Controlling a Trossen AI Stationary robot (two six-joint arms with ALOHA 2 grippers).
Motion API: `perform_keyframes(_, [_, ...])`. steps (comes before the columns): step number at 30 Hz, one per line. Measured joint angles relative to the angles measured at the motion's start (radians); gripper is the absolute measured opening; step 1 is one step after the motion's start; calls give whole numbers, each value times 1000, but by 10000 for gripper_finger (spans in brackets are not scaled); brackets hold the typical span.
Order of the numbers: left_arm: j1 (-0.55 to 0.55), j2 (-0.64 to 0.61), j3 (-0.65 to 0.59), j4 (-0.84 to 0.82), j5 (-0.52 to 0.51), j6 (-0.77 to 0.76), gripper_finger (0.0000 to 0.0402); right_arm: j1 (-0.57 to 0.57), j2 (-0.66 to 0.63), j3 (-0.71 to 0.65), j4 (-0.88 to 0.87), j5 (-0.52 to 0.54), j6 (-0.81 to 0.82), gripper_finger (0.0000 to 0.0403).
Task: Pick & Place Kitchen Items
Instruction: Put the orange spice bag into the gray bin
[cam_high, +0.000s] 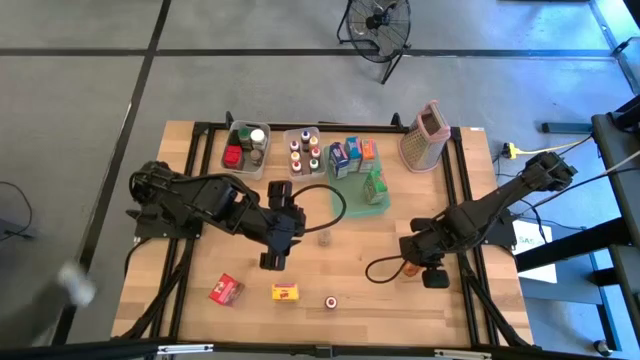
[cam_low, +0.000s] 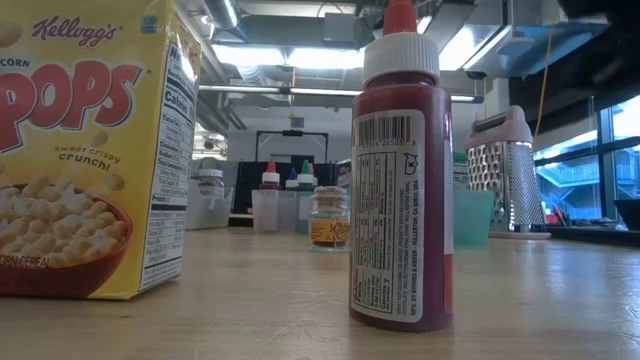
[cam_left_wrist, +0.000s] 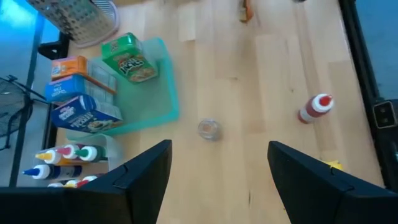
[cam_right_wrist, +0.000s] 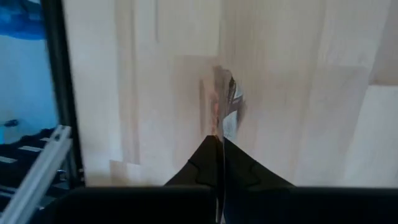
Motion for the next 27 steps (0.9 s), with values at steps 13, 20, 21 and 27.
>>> perform_keyframes(13, [38,0,11,42,-53,107,260,-58,0,456,-192,177,-141,1])
perform_keyframes(20, [78,-2,30,297,-104,341,260,-118,0,599,-196,287,-258,0])
perform_keyframes(21, [89,-2,30,359,-102,353,260,-126,0,609,-194,302,-271,0])
perform_keyframes(27, [162,19,32,630,36,277,260,-174,11,632,-189,355,-314,0])
